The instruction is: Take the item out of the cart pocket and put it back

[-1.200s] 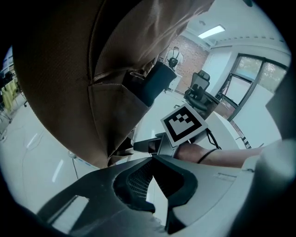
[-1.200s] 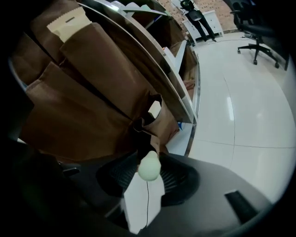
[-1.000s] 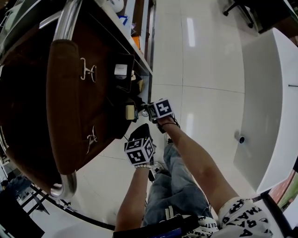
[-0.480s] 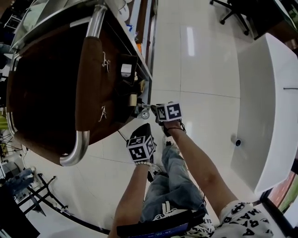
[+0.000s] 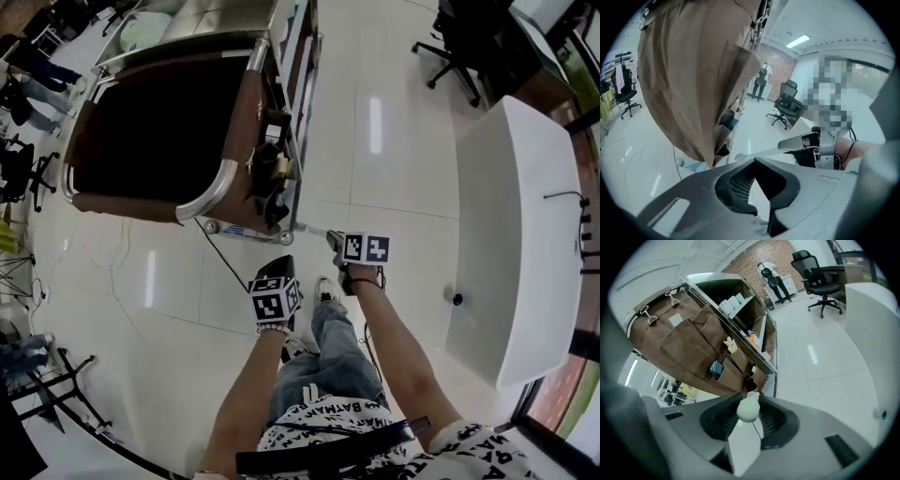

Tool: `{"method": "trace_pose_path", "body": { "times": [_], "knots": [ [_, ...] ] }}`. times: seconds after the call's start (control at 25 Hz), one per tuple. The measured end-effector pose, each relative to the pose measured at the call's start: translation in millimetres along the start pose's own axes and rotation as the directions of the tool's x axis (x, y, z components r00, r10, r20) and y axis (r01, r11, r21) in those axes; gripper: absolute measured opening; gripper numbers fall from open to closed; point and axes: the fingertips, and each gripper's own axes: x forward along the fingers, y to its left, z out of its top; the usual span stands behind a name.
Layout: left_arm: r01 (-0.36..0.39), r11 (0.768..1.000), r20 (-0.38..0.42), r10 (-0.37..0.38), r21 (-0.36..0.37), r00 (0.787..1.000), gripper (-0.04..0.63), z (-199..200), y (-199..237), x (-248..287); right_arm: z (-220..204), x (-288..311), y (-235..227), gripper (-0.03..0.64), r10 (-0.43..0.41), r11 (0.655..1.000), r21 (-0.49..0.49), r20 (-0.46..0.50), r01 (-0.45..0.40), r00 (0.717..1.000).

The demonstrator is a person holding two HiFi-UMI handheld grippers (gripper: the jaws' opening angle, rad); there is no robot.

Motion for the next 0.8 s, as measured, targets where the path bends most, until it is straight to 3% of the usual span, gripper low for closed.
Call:
{"method": "trace_pose_path", "body": {
  "times": [0.4,0.8],
  "knots": [
    [0.074,0.996,0.084,-0.077,0.043,0.993,0.002,-52.1,-16.9,-139.8,-107.7,-109.3,34.4,0.124,-0.049,0.994,0.099,0.073,0.041,0.996],
    [0.115,0.992,0.166,-0.121,0.041,0.979,0.002,-79.7,-41.1,-222.6,-189.1,-165.2,72.4,0.124,-0.004,0.989,0.145,0.048,-0.003,0.999]
  ]
}}
